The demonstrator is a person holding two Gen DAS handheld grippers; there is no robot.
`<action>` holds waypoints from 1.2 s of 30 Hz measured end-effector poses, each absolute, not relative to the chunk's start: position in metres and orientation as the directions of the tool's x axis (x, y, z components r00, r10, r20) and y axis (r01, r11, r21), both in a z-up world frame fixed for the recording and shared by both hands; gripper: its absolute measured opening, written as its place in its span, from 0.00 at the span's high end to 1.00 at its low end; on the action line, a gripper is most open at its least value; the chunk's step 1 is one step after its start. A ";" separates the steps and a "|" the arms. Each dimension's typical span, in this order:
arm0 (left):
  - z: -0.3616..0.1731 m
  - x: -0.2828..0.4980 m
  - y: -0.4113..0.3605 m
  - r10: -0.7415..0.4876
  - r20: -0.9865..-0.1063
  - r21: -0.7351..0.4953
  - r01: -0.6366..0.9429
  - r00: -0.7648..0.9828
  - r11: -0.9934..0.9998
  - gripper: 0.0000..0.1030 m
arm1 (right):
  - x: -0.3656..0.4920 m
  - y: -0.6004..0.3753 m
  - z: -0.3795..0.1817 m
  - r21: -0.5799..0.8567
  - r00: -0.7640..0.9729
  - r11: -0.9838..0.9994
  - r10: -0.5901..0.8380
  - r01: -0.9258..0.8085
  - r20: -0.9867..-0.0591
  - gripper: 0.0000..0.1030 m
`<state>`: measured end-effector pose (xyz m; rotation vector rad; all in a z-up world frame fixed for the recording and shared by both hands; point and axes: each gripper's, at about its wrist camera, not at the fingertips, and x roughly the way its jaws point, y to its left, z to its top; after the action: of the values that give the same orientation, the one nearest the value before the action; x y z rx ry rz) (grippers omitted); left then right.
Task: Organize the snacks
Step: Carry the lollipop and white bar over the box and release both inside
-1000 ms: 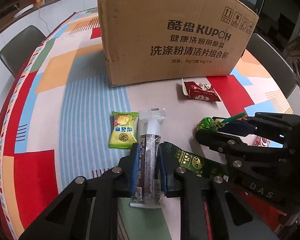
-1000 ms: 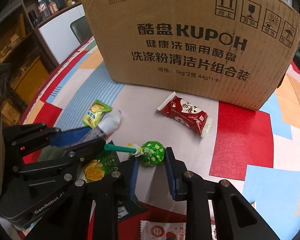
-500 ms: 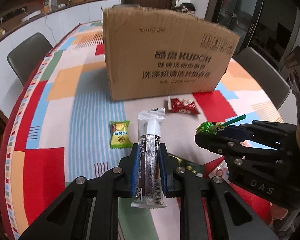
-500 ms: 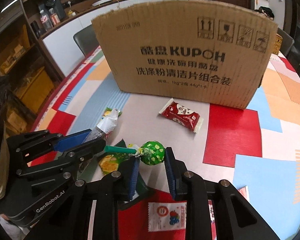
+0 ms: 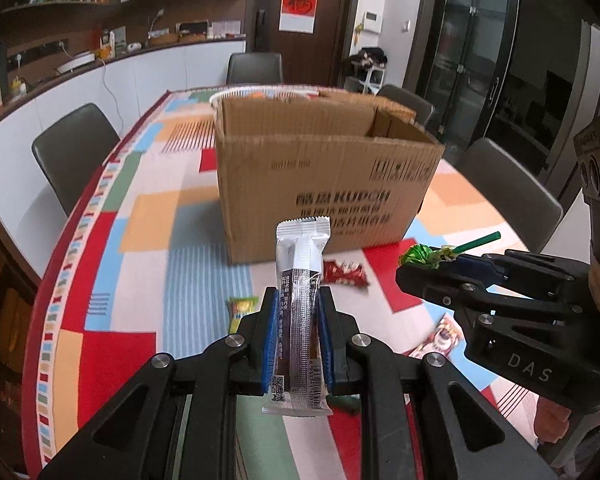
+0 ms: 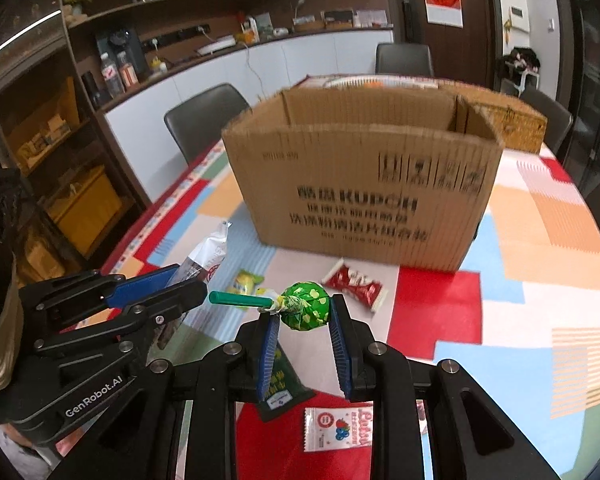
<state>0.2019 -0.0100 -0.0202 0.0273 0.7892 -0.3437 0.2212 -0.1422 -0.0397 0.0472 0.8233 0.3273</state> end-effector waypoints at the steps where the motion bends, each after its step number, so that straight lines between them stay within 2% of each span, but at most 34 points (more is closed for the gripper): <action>1: -0.016 0.202 -0.010 -0.296 -0.691 -0.103 0.316 0.659 0.943 0.81 | 0.220 -0.143 -0.035 0.165 0.642 0.949 0.304 -0.269 -0.704 0.74; 18: 0.061 0.229 -0.024 -0.329 -0.561 -0.079 0.346 0.760 0.935 0.81 | 0.241 -0.155 0.034 0.149 0.749 0.951 0.305 -0.271 -0.589 0.74; 26: 0.077 0.260 -0.032 -0.339 -0.560 -0.087 0.353 0.756 0.931 0.81 | 0.269 -0.169 0.055 0.144 0.770 0.958 0.286 -0.250 -0.571 0.74; 36: 0.087 0.307 -0.039 -0.327 -0.584 -0.093 0.338 0.743 0.936 0.81 | 0.320 -0.181 0.064 0.152 0.744 0.963 0.269 -0.223 -0.612 0.74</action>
<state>0.3071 -0.0388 0.0874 0.0190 0.6362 -0.3645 0.3203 -0.1810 0.0639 0.0706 0.6805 0.2695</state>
